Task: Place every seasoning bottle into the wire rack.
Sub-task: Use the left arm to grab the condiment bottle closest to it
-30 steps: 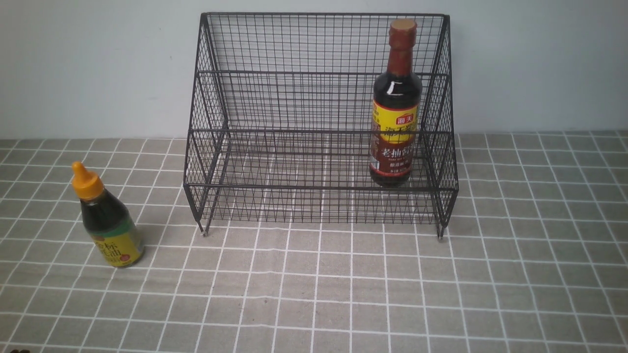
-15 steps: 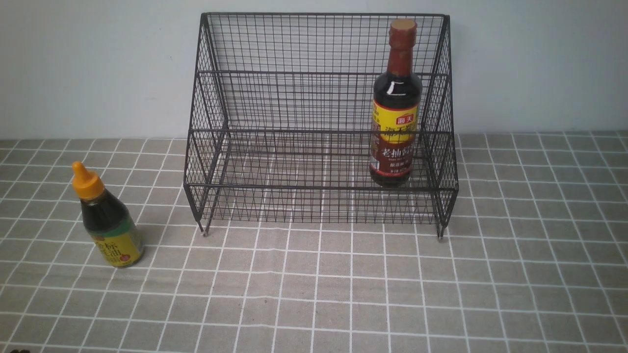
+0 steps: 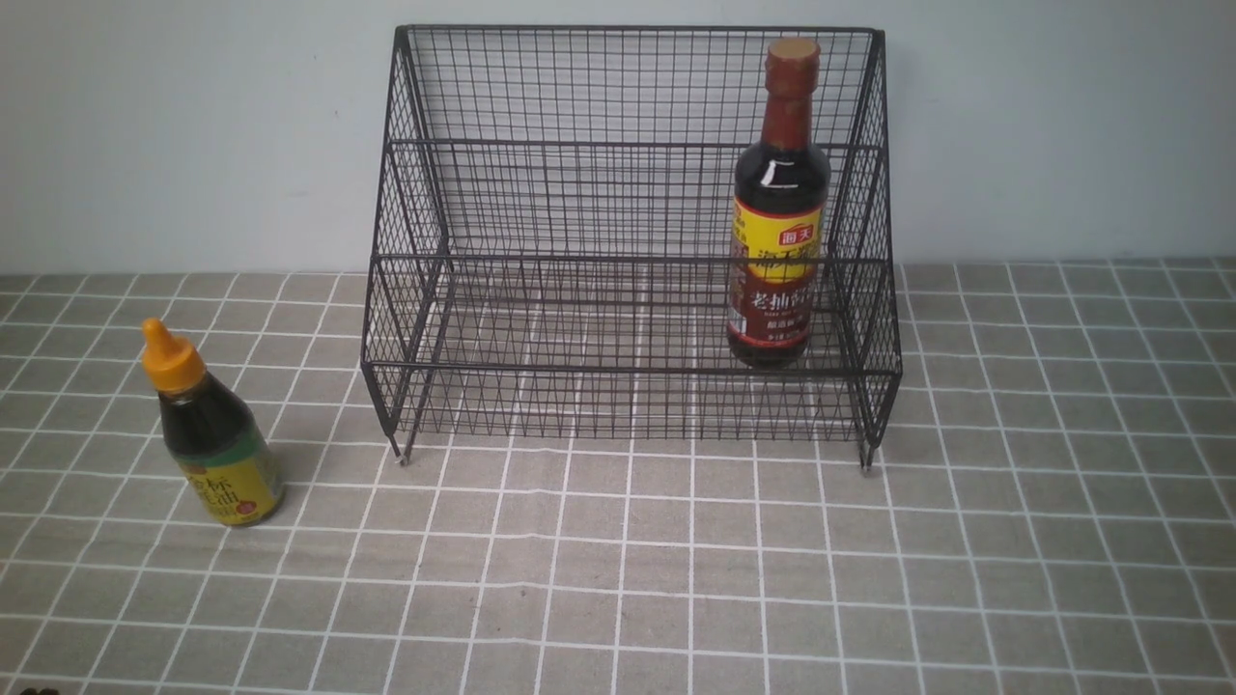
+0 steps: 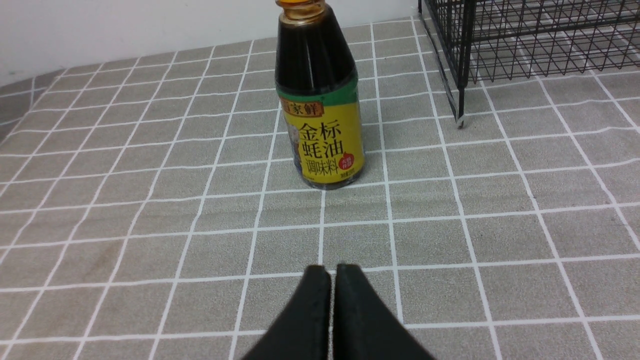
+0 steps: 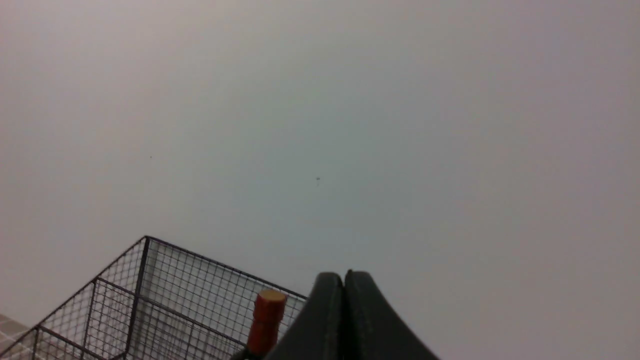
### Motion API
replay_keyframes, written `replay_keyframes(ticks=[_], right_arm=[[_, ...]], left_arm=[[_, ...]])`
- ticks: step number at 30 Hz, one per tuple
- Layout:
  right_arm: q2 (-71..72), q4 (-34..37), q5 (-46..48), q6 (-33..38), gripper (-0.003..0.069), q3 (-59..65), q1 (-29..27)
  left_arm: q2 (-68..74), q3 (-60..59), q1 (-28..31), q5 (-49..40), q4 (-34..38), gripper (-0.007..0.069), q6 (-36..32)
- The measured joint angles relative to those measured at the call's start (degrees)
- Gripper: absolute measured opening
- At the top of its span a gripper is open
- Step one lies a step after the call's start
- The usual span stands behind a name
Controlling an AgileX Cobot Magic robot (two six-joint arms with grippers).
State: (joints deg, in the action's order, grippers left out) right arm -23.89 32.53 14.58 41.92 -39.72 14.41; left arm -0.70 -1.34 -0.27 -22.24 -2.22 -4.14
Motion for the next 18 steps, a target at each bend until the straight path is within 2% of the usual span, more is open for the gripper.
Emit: replay_keyframes(ticks=[1,2,3,6,7,10,14,18], right_arm=[[0.7,-1.8,0.2,-2.3,-0.0013,1.0,-1.0],[2.6,-6.5,0.9,-8.5,-0.0013,2.8,-2.6],[2.9,-7.2,1.0,-9.5,-0.0013,3.1,-2.9],[8.5,-19.3,2.9,-25.7,-0.0013,9.7,-7.8],[9.2,-20.7,3.1,-27.5,-0.0013,10.6,-8.3],[15.5,-30.4,5.7,-41.3,-0.0013,19.6,-11.9],[21.2,-34.5,7.8,-48.1,-0.0013,29.2,-13.7],[24.3,-35.2,7.9,-49.7,-0.0013,36.9,-13.9]], left_arm=[[0.0,0.0,0.0,0.0,0.0,-0.0007,0.0],[0.0,0.0,0.0,0.0,0.0,-0.0007,0.0],[0.0,0.0,0.0,0.0,0.0,-0.0007,0.0],[0.0,0.0,0.0,0.0,0.0,-0.0007,0.0],[0.0,0.0,0.0,0.0,0.0,-0.0007,0.0],[0.0,0.0,0.0,0.0,0.0,-0.0007,0.0],[0.0,0.0,0.0,0.0,0.0,-0.0007,0.0],[0.0,0.0,0.0,0.0,0.0,-0.0007,0.0]])
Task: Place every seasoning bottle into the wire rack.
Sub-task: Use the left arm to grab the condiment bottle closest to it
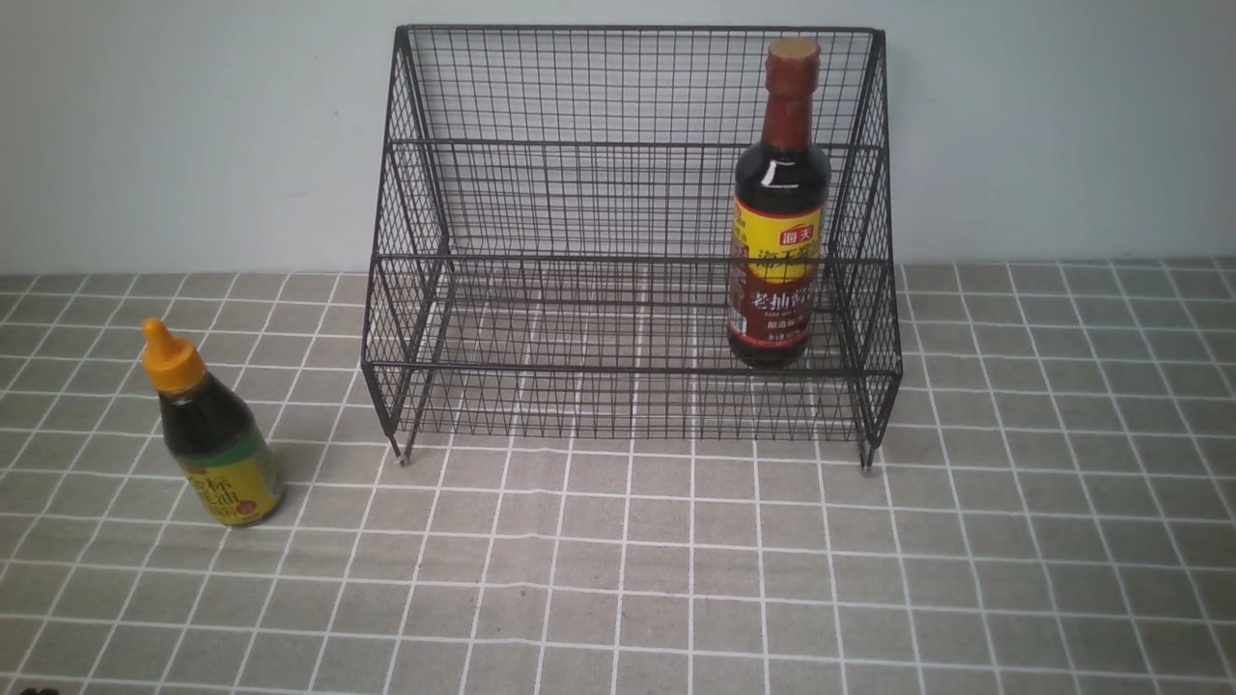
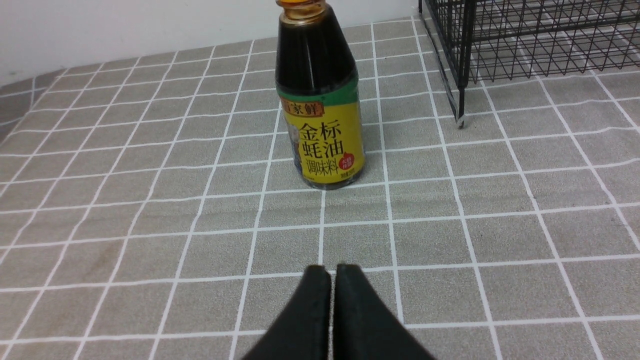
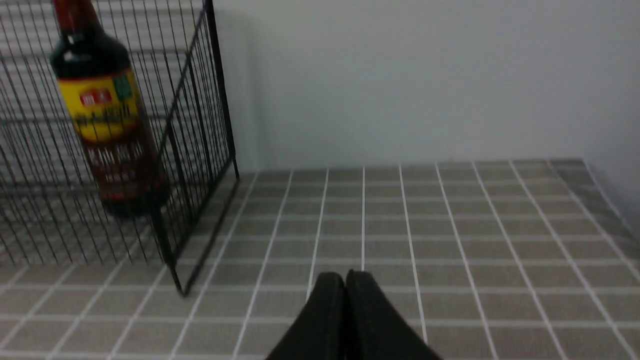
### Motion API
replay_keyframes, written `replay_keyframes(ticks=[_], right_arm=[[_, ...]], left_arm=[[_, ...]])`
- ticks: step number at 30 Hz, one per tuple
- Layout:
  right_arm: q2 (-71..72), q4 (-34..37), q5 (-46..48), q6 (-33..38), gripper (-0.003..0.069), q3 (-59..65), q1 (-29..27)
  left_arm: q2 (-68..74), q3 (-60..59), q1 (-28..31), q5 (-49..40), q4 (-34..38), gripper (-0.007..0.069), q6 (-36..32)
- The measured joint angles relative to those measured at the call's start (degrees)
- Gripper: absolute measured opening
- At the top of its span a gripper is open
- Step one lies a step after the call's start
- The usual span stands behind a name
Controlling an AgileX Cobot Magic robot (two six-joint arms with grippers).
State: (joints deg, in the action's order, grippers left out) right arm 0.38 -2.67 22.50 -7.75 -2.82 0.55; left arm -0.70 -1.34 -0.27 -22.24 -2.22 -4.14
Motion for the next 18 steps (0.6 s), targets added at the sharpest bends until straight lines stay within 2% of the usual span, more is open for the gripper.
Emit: replay_keyframes(ticks=[3,18], right_arm=[[0.1,0.1,0.1,-0.3,-0.0013,3.7,0.0],[0.3,0.2,-0.7,-0.3,-0.0014,3.9,0.0]], left_arm=[[0.0,0.0,0.0,0.1,0.0,-0.0007,0.0],[0.0,0.0,0.0,0.1,0.0,-0.0007,0.0]])
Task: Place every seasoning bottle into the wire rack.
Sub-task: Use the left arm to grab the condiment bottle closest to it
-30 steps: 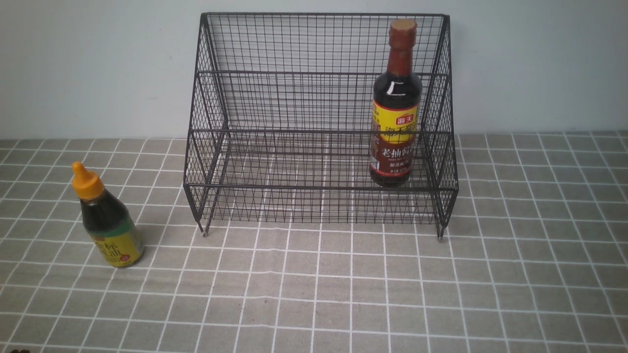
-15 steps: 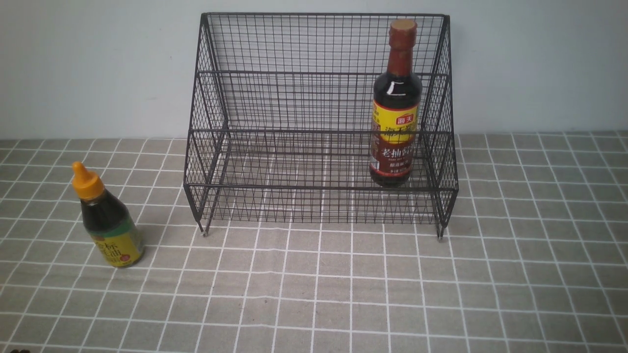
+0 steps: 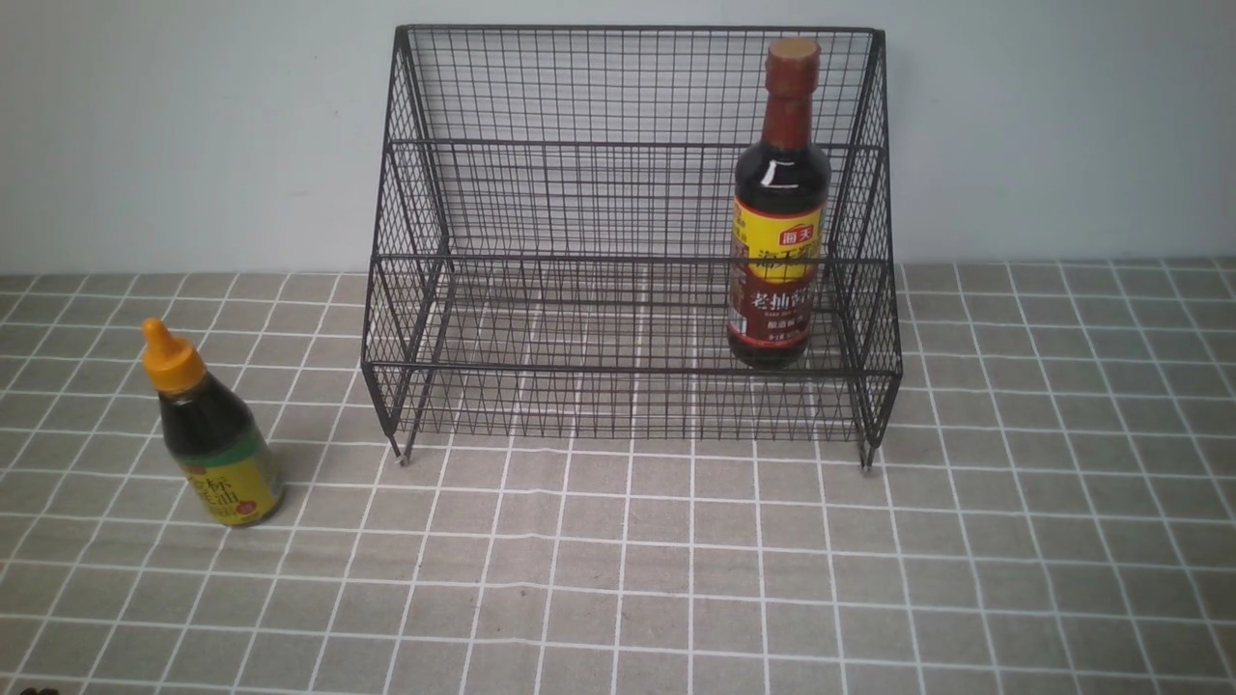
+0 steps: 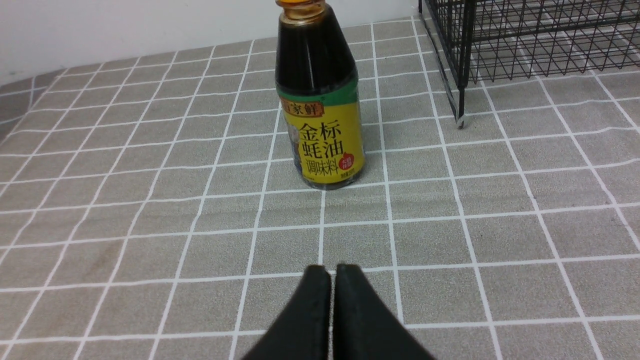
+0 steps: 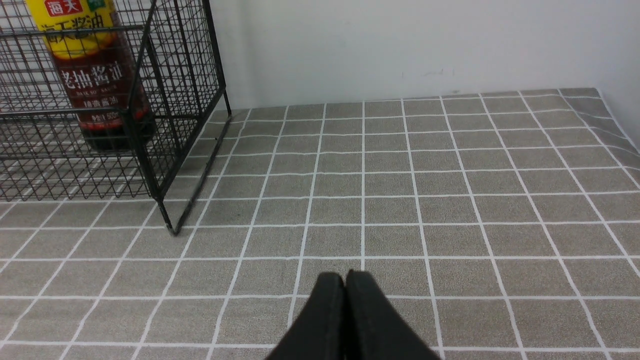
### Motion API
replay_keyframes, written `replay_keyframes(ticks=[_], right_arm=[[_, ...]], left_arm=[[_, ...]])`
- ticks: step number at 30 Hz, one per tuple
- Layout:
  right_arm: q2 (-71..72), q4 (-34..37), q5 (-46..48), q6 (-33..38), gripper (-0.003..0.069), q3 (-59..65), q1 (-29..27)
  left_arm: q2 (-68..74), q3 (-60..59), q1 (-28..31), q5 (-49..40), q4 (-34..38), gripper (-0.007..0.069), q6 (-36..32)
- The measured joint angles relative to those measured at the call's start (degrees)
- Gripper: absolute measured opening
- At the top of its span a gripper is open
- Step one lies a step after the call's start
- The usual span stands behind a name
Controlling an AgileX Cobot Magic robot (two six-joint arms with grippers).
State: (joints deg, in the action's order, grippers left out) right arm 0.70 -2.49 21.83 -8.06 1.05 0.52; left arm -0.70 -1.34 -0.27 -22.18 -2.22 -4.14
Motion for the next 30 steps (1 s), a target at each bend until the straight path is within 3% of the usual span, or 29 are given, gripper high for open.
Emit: replay_keyframes(ticks=[26,30], right_arm=[[0.0,0.0,0.0,0.6,-0.0014,0.0,0.0],[0.0,0.0,0.0,0.8,-0.0014,0.0,0.0]], left_arm=[[0.0,0.0,0.0,0.1,-0.9,-0.0007,-0.1],[0.0,-0.3,0.0,7.0,-0.2,-0.0007,1.9]])
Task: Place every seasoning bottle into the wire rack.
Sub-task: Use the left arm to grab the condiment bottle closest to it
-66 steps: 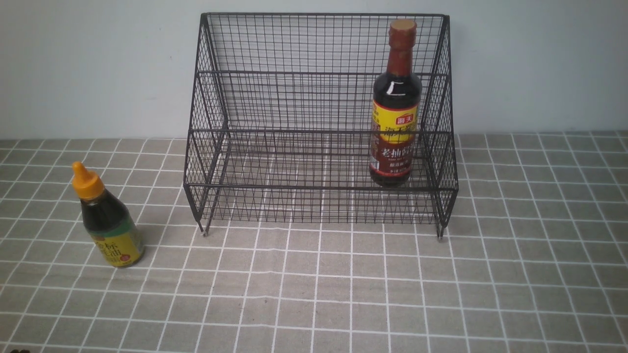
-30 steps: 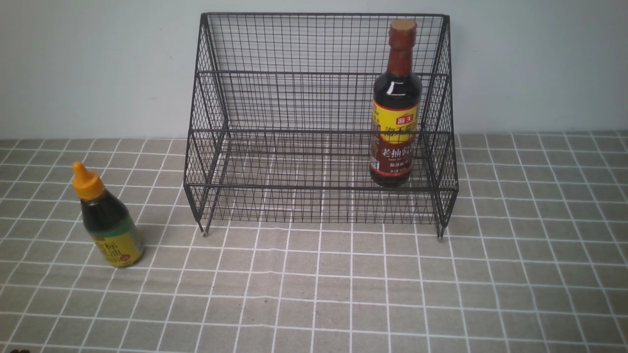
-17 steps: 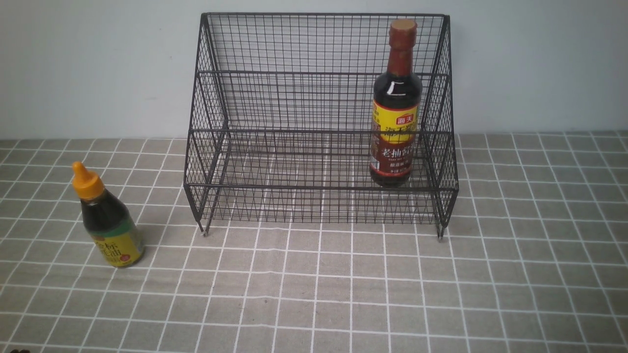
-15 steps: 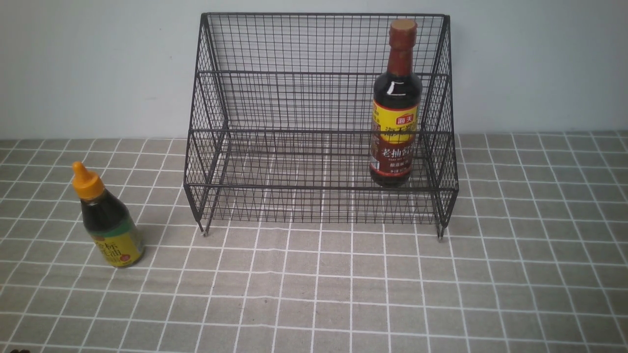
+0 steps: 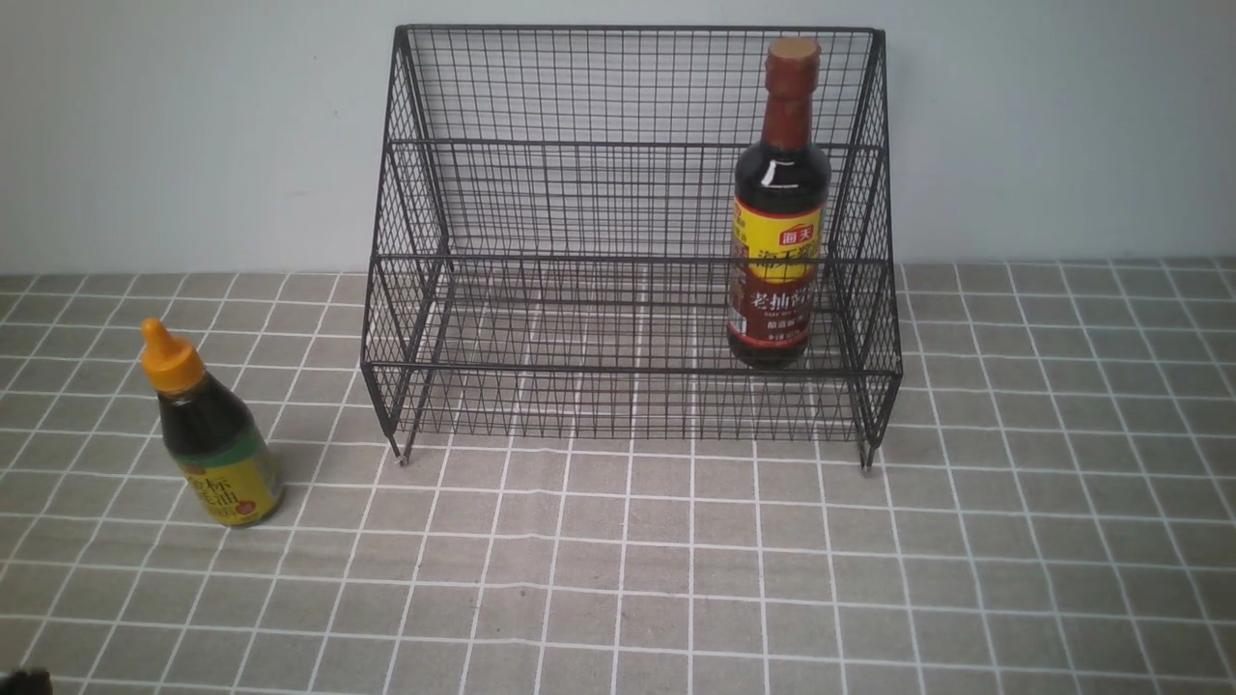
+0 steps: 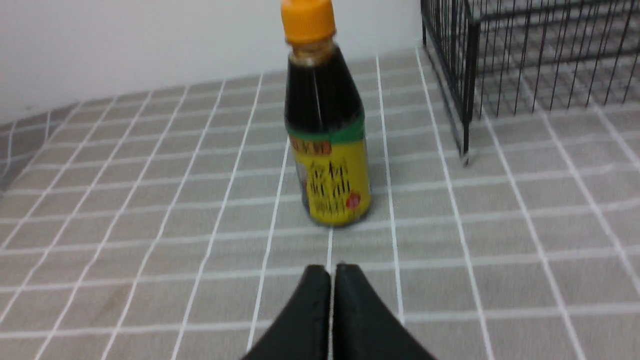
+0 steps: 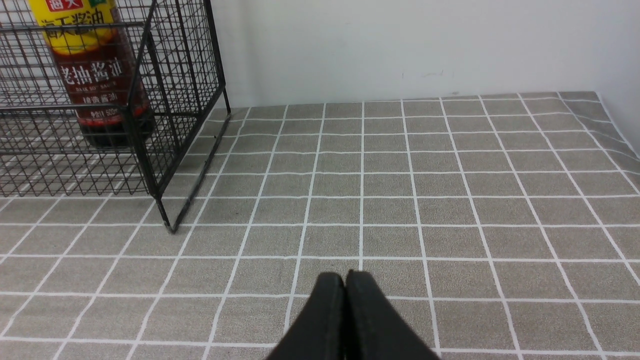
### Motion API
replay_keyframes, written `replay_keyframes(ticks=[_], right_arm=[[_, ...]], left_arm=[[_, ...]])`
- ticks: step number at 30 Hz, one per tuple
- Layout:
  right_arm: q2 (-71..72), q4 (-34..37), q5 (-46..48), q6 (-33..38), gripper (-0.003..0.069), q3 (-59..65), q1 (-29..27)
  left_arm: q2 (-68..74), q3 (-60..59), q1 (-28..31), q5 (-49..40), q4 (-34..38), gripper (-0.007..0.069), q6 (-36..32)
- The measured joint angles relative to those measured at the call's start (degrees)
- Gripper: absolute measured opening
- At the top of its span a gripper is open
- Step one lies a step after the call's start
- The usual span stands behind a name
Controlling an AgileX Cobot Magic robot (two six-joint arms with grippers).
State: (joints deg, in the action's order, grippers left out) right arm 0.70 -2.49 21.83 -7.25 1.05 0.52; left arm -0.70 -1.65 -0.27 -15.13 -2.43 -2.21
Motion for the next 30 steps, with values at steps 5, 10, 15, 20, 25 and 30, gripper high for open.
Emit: replay_keyframes(ticks=[5,10,15,20,25,30], right_arm=[[0.0,0.0,0.0,0.0,-0.0014,0.0,0.0],[0.0,0.0,0.0,0.0,-0.0014,0.0,0.0],[0.0,0.0,0.0,0.0,-0.0014,0.0,0.0],[0.0,0.0,0.0,0.0,-0.0014,0.0,0.0],[0.0,0.0,0.0,0.0,-0.0014,0.0,0.0],[0.0,0.0,0.0,0.0,-0.0014,0.0,0.0]], left_arm=[[0.0,0.0,0.0,14.7,6.2,-0.0007,6.4],[0.0,0.0,0.0,24.3,7.3,-0.0007,7.8],[0.0,0.0,0.0,26.4,7.7,-0.0007,8.0],[0.2,0.0,0.0,29.4,7.7,-0.0007,8.4],[6.8,0.0,0.0,38.0,7.9,-0.0007,8.7],[21.4,0.4,0.0,48.3,6.1,-0.0007,8.7]])
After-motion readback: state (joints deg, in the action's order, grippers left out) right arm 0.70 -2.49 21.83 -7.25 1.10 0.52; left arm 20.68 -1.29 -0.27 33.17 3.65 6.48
